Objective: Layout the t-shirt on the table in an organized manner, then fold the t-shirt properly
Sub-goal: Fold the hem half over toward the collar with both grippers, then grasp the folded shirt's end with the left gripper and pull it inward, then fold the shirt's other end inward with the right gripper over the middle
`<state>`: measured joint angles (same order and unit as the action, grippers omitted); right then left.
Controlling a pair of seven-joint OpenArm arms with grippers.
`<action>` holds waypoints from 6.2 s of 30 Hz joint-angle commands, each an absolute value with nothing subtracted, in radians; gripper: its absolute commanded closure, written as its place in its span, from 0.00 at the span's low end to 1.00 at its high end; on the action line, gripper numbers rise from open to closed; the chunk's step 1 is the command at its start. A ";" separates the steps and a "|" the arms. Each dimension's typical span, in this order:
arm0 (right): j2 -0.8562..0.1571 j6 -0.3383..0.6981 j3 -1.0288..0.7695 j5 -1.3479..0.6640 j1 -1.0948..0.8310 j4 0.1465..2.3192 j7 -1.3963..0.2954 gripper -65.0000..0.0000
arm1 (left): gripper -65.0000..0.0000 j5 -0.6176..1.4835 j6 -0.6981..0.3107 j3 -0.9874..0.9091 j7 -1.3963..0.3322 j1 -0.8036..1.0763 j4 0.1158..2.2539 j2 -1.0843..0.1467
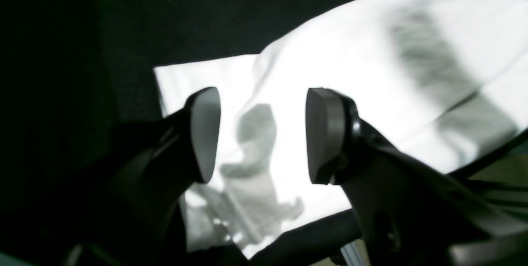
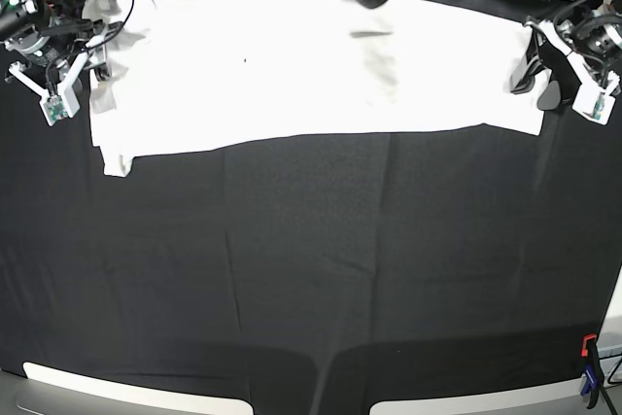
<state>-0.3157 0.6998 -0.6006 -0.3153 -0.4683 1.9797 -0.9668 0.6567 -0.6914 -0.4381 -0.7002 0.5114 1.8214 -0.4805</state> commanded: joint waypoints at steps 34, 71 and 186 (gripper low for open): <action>-0.330 0.698 -0.609 -0.431 -0.466 1.999 -0.958 0.55 | 0.88 1.388 -0.698 -0.444 -1.140 0.278 1.215 -0.549; -0.330 0.652 -0.609 -0.558 -0.463 2.088 -0.926 0.55 | 1.00 0.942 -0.654 -0.361 -1.042 0.293 1.917 -0.243; 0.157 0.691 -0.096 -0.939 0.126 1.659 -1.131 0.55 | 0.68 0.727 -0.531 0.111 -1.076 0.283 2.122 -0.336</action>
